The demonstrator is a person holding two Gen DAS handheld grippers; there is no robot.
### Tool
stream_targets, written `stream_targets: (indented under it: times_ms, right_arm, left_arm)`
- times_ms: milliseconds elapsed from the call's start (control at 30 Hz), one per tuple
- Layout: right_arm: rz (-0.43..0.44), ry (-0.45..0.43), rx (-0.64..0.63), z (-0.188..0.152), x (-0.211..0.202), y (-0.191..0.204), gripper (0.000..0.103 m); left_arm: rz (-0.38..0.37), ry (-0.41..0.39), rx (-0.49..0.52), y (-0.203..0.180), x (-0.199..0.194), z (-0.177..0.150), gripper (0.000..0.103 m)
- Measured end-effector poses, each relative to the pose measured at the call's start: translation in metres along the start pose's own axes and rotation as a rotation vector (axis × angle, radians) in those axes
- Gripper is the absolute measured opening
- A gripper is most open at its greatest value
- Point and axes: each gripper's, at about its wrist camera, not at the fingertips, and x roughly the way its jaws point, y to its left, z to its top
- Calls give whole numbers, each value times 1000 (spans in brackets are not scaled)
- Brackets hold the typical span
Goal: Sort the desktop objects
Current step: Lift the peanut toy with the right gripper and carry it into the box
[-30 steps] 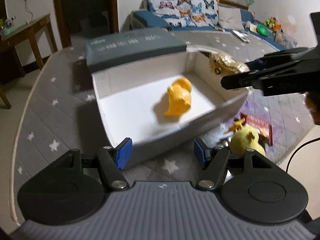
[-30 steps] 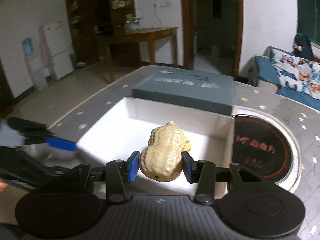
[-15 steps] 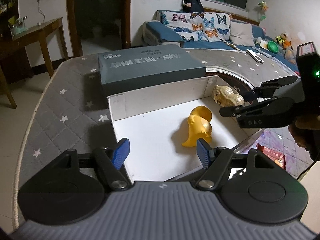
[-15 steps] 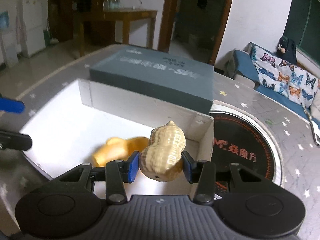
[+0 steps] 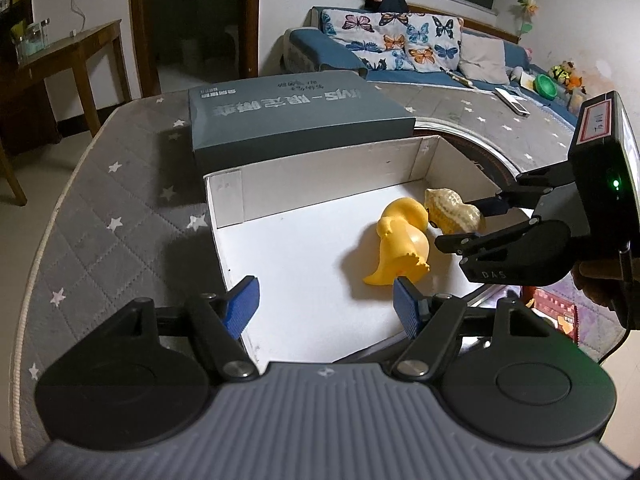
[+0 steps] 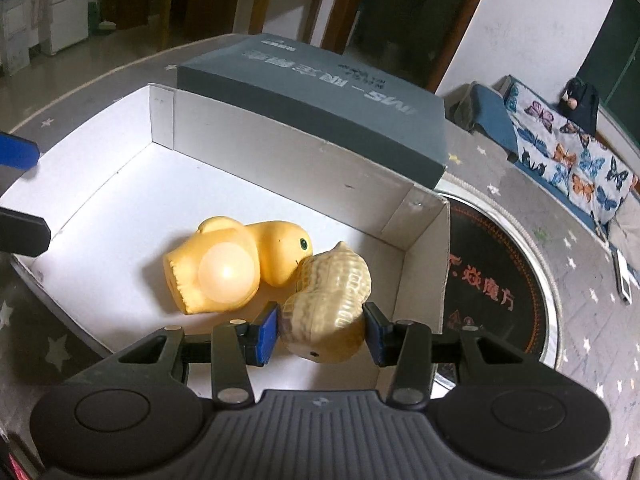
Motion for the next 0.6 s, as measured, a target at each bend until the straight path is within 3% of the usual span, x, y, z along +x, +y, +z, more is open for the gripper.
stream_targets:
  times_ms: [600]
  right_arm:
    - [33, 18, 73, -5, 7, -6, 47]
  left_arm:
    - [5, 25, 8, -7, 10, 3, 72]
